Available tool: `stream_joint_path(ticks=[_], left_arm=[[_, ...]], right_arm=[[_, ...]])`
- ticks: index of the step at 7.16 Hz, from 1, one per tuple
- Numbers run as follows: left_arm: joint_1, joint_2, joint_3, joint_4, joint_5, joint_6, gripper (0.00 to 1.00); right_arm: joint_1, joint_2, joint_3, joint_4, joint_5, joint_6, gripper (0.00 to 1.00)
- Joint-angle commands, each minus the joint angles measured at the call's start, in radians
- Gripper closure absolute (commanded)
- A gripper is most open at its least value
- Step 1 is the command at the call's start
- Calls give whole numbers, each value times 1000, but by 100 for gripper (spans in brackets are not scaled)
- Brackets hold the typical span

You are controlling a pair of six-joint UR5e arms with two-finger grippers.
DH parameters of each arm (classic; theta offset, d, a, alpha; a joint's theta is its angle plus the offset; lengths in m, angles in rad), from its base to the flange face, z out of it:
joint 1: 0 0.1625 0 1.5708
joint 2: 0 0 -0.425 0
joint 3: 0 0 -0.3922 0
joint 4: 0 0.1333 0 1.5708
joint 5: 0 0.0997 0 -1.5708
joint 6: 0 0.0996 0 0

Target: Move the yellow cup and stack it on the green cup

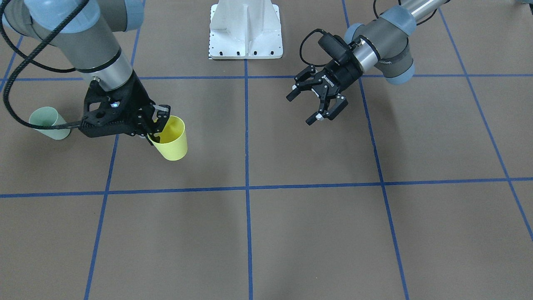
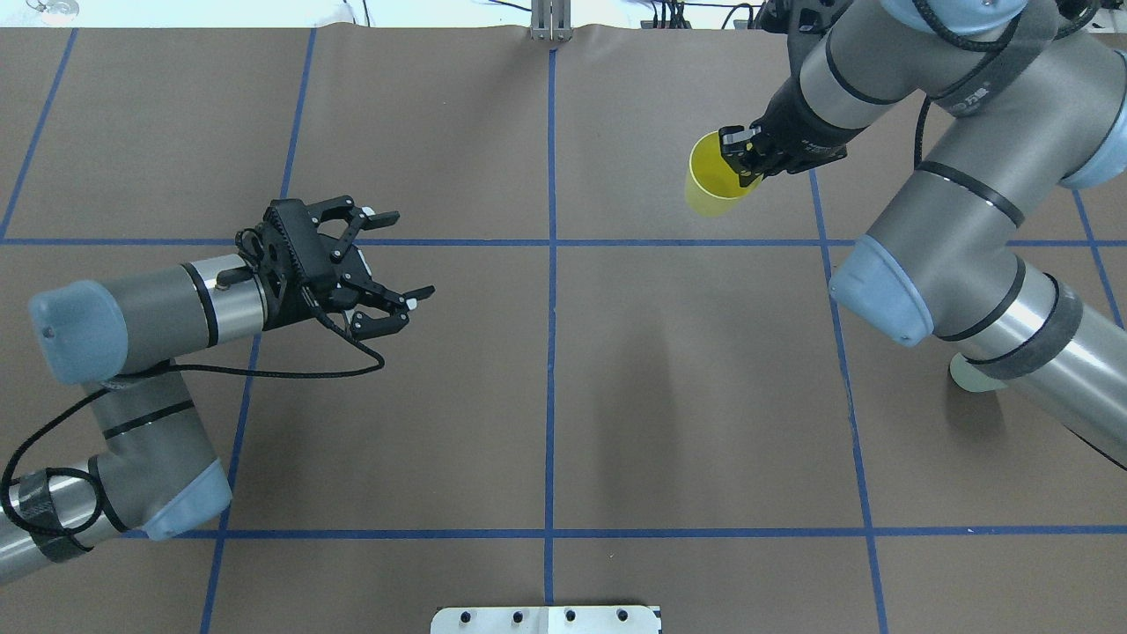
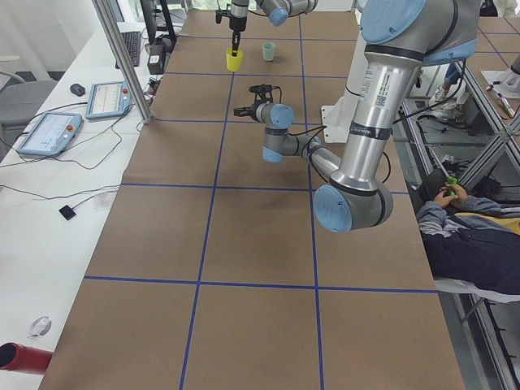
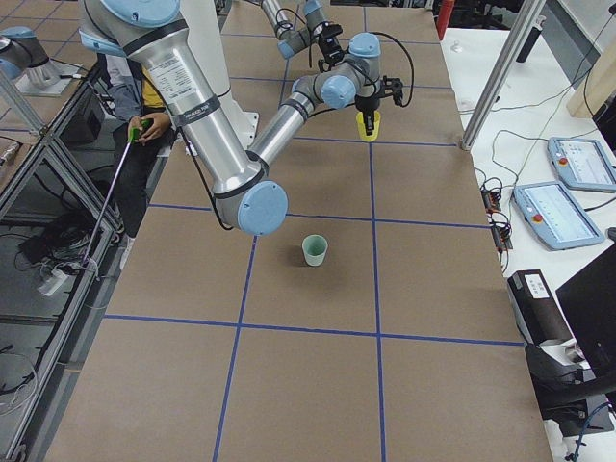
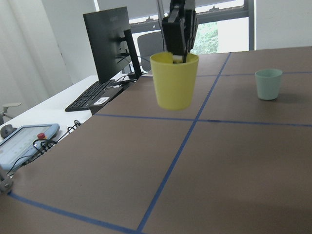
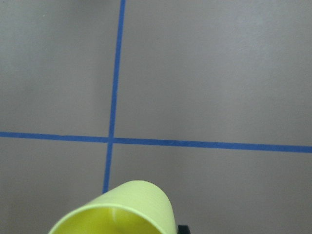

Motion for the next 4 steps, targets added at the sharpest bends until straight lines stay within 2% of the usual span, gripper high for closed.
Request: stream_joint_path(ticks=[1, 2, 4], left_arm=[[-140, 62, -58, 268, -72, 4, 0], [-216, 111, -99, 406, -150, -1, 0], [-399, 161, -104, 646, -305, 19, 0]], right_arm=[[36, -52, 33, 0, 3, -32, 100], [42, -81, 58, 0, 3, -42, 100], [80, -148, 83, 0, 25, -141, 100]])
